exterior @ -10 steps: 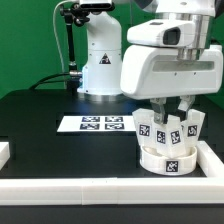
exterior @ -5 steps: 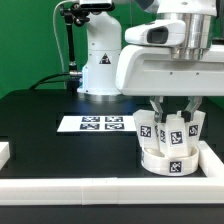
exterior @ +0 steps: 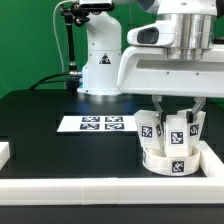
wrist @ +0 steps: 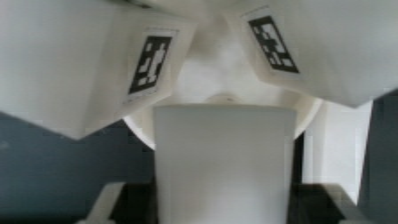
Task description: Assemble stool
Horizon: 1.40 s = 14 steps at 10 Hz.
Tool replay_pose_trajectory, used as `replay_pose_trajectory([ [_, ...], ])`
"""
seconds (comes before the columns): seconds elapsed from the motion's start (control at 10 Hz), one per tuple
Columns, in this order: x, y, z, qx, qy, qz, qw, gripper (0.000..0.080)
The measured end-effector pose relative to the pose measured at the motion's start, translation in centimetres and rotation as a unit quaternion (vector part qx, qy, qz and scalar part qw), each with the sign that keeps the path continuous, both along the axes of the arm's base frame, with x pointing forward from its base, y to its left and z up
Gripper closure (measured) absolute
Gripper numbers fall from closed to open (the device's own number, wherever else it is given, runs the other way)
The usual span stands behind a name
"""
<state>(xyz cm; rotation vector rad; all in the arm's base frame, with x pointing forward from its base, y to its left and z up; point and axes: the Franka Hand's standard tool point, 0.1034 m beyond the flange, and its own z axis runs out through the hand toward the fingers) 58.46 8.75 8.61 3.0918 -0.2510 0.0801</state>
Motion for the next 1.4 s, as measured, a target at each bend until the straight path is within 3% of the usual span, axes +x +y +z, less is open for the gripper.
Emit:
replay_pose_trajectory([
  [0.4,-0.3,1.2,-0.1,0.021,-0.003,-0.19,0.982,0.0464],
  [0.8,-0.3,1.5,-0.1,0.049,0.002,-0.354,0.934,0.0464],
  [1.0,-0.2,1.8,-0.1,0.065,0.003,-0.45,0.891,0.0464],
  [1.4,-0.3,2.2,-0.1,0.077,0.011,-0.557,0.827,0.0464],
])
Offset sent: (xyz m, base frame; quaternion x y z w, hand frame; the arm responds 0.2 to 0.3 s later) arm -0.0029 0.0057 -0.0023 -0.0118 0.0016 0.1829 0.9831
